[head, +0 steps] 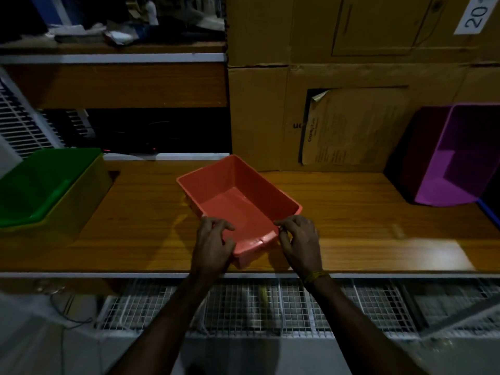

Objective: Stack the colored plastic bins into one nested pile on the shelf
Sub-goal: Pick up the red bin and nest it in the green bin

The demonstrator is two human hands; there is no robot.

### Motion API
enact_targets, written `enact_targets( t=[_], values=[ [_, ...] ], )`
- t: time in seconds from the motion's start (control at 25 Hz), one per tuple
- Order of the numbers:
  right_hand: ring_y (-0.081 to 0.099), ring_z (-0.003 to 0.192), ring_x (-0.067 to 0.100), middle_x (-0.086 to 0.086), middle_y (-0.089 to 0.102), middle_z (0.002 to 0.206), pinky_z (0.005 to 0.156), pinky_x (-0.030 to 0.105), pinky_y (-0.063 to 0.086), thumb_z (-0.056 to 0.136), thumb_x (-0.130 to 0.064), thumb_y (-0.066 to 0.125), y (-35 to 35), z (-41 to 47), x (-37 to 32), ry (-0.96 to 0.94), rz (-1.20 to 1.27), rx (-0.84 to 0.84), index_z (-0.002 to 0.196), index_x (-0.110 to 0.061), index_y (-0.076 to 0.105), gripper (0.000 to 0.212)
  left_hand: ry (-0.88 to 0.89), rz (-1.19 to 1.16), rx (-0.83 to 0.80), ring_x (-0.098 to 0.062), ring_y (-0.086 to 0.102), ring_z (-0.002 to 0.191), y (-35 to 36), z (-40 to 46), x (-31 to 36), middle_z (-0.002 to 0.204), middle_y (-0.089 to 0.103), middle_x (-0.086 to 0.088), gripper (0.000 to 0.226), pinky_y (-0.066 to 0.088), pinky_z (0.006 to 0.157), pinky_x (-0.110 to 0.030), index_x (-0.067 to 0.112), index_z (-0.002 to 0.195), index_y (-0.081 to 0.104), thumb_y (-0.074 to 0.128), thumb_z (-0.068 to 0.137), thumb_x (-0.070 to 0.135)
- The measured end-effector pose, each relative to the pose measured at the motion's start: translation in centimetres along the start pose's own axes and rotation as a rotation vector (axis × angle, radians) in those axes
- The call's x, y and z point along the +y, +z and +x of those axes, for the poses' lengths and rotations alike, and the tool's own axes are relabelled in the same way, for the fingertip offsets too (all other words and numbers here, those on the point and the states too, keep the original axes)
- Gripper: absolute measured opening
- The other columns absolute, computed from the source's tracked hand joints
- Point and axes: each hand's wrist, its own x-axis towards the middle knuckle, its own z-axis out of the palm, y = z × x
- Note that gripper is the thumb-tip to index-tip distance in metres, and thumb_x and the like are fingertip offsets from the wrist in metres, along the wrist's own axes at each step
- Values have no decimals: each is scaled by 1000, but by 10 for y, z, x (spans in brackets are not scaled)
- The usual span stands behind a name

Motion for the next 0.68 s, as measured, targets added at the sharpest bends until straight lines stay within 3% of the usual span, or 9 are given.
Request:
enact_targets(
  t=[0.2, 0.4, 0.56, 0.6, 0.68],
  values=[
    [51, 101, 22, 2, 62, 104, 83, 42, 46, 92, -23, 53, 1, 15, -4, 3, 47, -100, 109, -22, 68, 23, -113, 217, 151, -30, 45, 115, -27, -1, -18, 119, 60, -6, 32, 42, 88, -37, 24, 99, 70, 61, 80, 0],
    [54, 107, 22, 5, 49, 120, 88, 34, 53, 96, -26, 53, 17, 38, -28, 65, 201, -270, 122, -17, 62, 29, -199, 264, 193, -34, 47, 114, -45, 2, -28, 119, 62, -12, 35, 41, 92, -41, 20, 104, 71, 66, 77, -3],
    [52, 92, 8, 8, 48, 127, 63, 7, 47, 96, -20, 55, 30, 46, -48, 154, 232, -262, 122, -12, 63, 29, -231, 203, 178, -35, 45, 117, -48, 8, -30, 124, 57, -13, 38, 41, 92, -40, 18, 109, 70, 67, 77, -2],
    [51, 91, 7, 8, 49, 127, 64, 9, 48, 96, -19, 55, 32, 47, -50, 169, 237, -247, 121, -11, 64, 28, -237, 182, 186, -34, 46, 118, -48, 11, -31, 125, 56, -13, 38, 42, 90, -38, 18, 110, 70, 66, 78, -2],
    [53, 100, 14, 9, 51, 125, 83, 24, 54, 94, -18, 57, 39, 50, -52, 195, 245, -220, 118, -11, 66, 26, -248, 123, 216, -32, 47, 118, -47, 17, -33, 127, 55, -12, 36, 40, 82, -32, 18, 110, 70, 60, 81, -1]
  ],
)
